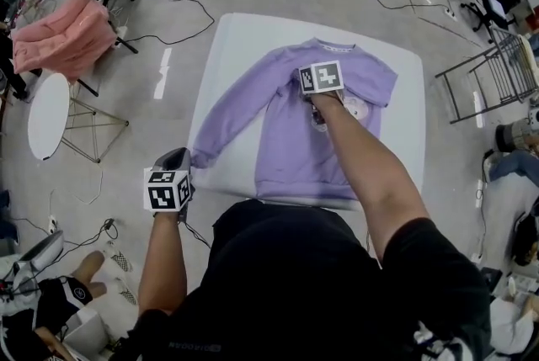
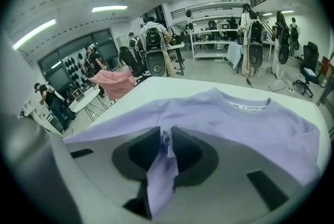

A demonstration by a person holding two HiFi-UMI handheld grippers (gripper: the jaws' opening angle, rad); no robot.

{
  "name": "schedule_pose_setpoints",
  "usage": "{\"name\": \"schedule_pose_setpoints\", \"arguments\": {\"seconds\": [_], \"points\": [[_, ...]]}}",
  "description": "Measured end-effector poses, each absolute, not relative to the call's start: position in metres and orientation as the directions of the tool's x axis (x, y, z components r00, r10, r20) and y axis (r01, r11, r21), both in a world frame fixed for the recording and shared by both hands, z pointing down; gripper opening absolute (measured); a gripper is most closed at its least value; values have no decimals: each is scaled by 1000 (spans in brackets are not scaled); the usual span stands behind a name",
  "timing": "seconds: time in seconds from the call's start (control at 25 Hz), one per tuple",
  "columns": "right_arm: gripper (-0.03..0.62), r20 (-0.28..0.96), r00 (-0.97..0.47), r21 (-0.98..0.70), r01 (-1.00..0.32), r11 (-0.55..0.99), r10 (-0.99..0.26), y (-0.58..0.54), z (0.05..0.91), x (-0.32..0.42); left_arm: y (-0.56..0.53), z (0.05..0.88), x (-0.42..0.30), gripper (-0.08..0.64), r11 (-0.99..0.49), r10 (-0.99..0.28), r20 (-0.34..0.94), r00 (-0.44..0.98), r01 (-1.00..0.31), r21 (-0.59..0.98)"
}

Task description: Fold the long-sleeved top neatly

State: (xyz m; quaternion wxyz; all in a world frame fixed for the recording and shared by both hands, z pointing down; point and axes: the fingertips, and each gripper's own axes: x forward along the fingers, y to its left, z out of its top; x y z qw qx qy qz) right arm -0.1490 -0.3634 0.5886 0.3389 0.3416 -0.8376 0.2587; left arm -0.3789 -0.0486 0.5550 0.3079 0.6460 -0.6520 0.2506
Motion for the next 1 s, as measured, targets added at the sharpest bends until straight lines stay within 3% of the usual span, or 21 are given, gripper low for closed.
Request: {"name": "schedule_pose_setpoints", "arguments": {"seconds": [0.24,0.4,0.48,0.72,1.0], "points": [[87,671,-598,-222,-726,651,-438,-354,557,-141,-59,552,-391,9,41,-713,700,40,-994,98],[5,594,-650,-208,-694,689,-475,-322,524,-123,-63,551,-391,23,24,-728,683,63,-993,118],[5,570,-679,-205,-663,720,-463,-294,511,-110,-61,554,-384,82,0,-720,688,93,-991,134],[5,572,-687,-199,-646,737,-448,-220,505,-65,-45,571,-377,110,11,-686,720,111,-987,162],[5,598,-668,-176,-649,740,-443,-180,516,-41,-36,598,-384,112,145,-675,719,165,-926,349]]}}
